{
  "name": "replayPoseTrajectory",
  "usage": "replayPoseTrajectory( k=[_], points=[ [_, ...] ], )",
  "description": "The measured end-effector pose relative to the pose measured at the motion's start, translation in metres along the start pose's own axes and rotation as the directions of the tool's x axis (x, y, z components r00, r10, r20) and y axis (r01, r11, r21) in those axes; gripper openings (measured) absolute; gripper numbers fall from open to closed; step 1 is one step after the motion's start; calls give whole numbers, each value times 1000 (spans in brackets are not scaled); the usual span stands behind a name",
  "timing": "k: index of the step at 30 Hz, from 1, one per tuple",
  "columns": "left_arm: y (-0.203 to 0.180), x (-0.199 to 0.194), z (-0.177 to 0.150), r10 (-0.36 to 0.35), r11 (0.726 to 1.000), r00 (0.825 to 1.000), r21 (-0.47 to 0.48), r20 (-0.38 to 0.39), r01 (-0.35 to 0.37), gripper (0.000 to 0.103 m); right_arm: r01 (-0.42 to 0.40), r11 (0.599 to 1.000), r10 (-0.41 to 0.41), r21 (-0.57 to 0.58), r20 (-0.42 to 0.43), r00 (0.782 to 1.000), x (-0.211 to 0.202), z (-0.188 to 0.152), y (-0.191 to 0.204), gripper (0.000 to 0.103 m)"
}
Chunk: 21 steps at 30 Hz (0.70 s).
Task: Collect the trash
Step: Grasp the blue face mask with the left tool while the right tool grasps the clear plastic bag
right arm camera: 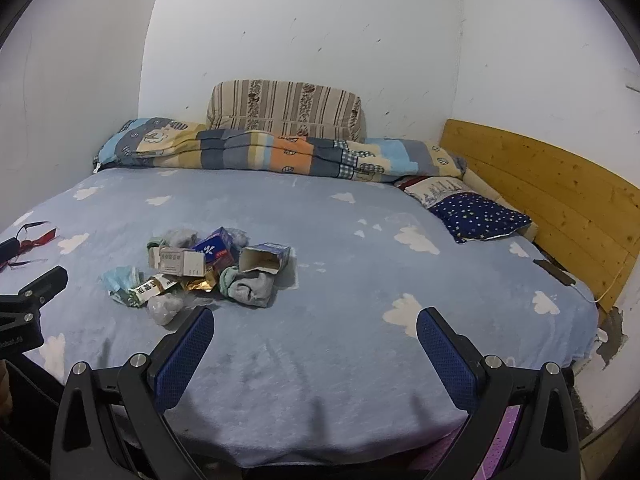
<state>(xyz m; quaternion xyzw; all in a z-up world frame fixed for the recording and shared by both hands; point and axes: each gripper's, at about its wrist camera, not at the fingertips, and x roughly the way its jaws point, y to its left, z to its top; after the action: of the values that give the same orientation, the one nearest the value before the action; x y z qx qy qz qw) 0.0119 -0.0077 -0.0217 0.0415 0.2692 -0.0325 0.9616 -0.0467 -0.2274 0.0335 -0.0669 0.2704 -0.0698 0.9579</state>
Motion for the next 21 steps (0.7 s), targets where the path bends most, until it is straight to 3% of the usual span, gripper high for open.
replayPoseTrajectory(
  k=[2, 5, 9, 11, 13, 14, 16, 18, 21],
  points=[
    [7, 9, 1, -7, 999, 999, -32, -43, 6, 103, -25, 1000, 25, 7, -21, 999, 5, 1, 1, 102],
    [23, 24, 2, -30, 994, 994, -110, -109, 18, 103, -144, 988, 149, 54, -101, 984, 23, 1, 4, 102],
    [43, 46, -2, -80, 975, 982, -218, -172, 41, 103, -320, 931, 356, 175, -241, 903, 67, -4, 13, 102],
    [49, 53, -5, -95, 968, 979, -245, -182, 49, 103, -384, 882, 457, 273, -300, 837, 93, -9, 19, 99],
    [53, 59, -7, -102, 963, 975, -267, -200, 46, 101, -400, 865, 489, 302, -333, 806, 119, -17, 33, 92],
    [56, 60, -7, -104, 960, 972, -277, -210, 43, 98, -409, 845, 520, 344, -351, 778, 127, -18, 39, 86],
    [64, 65, -10, -116, 951, 967, -305, -225, 43, 90, -421, 806, 573, 416, -366, 734, 140, -17, 52, 84],
    [70, 69, -12, -146, 938, 960, -341, -240, 57, 85, -417, 786, 595, 457, -374, 712, 152, -11, 63, 84],
    [76, 74, -12, -157, 927, 956, -371, -248, 56, 85, -406, 773, 606, 487, -378, 699, 175, -6, 85, 83]
  ],
)
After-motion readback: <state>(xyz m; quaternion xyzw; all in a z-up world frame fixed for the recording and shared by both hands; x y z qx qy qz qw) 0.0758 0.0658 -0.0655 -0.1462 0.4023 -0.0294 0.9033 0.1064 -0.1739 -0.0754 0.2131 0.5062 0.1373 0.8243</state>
